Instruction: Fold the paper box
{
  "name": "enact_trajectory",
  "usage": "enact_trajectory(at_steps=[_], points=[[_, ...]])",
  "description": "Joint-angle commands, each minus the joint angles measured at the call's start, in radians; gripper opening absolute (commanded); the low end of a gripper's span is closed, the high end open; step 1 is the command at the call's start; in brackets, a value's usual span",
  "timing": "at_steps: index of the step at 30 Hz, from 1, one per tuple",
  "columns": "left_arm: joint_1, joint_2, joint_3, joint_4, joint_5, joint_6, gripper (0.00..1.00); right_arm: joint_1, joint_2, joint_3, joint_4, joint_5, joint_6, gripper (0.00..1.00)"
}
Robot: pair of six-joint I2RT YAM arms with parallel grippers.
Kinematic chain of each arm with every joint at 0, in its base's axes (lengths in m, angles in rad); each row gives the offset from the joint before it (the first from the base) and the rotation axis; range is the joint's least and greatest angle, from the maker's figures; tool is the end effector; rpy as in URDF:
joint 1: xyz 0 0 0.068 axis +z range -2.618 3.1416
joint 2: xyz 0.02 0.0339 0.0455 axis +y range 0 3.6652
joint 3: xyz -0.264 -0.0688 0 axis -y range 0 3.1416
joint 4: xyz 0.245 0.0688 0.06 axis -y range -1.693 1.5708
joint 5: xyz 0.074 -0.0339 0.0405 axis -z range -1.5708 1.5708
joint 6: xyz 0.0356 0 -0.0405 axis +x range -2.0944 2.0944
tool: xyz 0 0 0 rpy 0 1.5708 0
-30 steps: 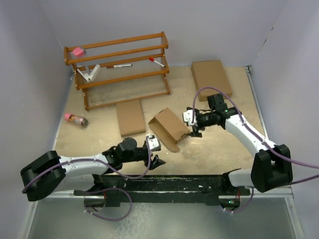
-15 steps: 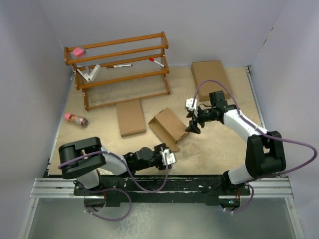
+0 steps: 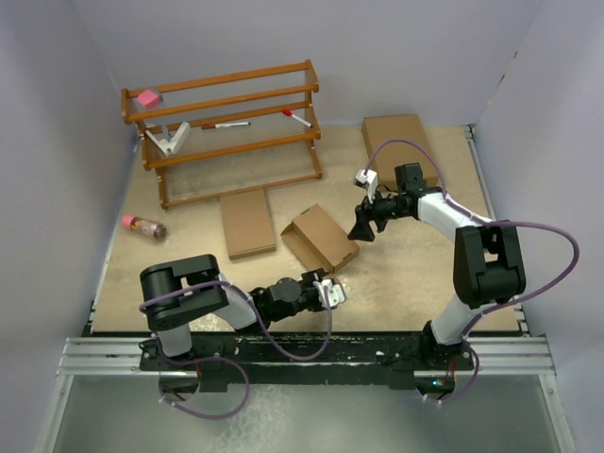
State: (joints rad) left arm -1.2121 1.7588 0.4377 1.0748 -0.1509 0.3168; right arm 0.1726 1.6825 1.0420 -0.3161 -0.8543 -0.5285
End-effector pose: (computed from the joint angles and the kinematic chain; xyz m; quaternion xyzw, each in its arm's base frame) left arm 0.1082 -0.2733 0.1236 0.5108 0.5997 -0.2118 0.5785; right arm 0.3282 0.0845 0.1980 -0.4156 0.7718 0.3400 0.3407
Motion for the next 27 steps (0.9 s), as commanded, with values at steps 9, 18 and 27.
enact_trajectory(at_steps=[9, 18, 27], points=[[-0.003, 0.064, 0.045, 0.054, -0.005, 0.064, 0.5, -0.002, 0.015, 0.03, 0.022, -0.02, 0.069, 0.75], [-0.003, 0.104, 0.067, 0.041, -0.041, 0.089, 0.45, -0.002, 0.023, 0.033, 0.02, -0.026, 0.077, 0.75], [-0.001, 0.117, 0.072, 0.047, -0.074, 0.081, 0.32, -0.002, 0.05, 0.038, 0.017, -0.048, 0.095, 0.75]])
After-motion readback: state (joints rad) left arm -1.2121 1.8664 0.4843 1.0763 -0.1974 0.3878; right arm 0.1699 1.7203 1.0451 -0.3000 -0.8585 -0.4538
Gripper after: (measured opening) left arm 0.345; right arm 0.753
